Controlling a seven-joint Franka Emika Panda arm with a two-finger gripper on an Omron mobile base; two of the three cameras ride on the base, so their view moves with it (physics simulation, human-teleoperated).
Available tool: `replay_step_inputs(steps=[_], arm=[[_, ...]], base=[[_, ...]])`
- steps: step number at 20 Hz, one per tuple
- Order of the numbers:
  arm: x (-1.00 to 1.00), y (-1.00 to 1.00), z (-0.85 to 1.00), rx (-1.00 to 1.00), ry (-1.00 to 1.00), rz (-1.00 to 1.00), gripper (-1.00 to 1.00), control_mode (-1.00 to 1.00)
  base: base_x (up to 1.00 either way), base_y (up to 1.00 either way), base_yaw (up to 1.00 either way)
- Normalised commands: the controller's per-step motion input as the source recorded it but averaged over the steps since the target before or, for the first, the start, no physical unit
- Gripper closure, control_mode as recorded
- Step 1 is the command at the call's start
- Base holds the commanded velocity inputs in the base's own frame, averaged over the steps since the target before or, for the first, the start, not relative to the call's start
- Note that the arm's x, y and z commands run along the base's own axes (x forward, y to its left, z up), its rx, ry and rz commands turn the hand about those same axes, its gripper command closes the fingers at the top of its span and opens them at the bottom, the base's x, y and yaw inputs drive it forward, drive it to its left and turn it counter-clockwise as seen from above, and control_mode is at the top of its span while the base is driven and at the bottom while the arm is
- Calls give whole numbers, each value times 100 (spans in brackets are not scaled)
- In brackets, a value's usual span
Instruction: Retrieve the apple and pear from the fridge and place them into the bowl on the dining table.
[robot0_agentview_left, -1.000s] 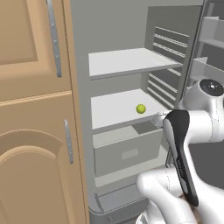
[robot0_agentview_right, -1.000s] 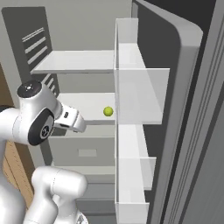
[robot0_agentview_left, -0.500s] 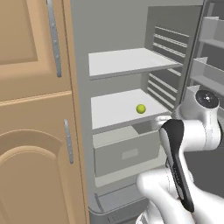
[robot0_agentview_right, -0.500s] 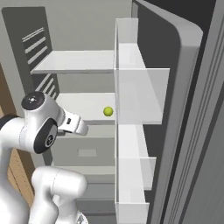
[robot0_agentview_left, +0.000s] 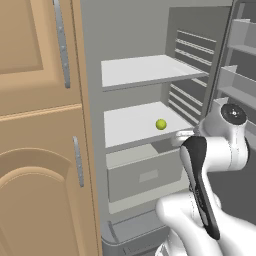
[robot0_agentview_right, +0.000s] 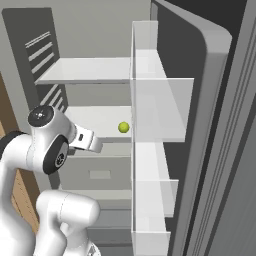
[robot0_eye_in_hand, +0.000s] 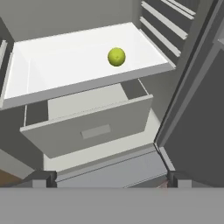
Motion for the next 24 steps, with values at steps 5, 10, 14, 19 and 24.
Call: replay_step_inputs(steps=[5,10,14,19,24], arm=[[17,0,-12,0,0,0,-100,-100],[19,0,-22,0,0,0,-100,-100],[23,0,-18,0,0,0,-100,-100],[30,0,-4,0,0,-1,-100,-100],[36,0,0,0,0,-2,-100,-100]], base=[[0,0,0],[0,0,0],[0,0,0],[0,0,0],[0,0,0]])
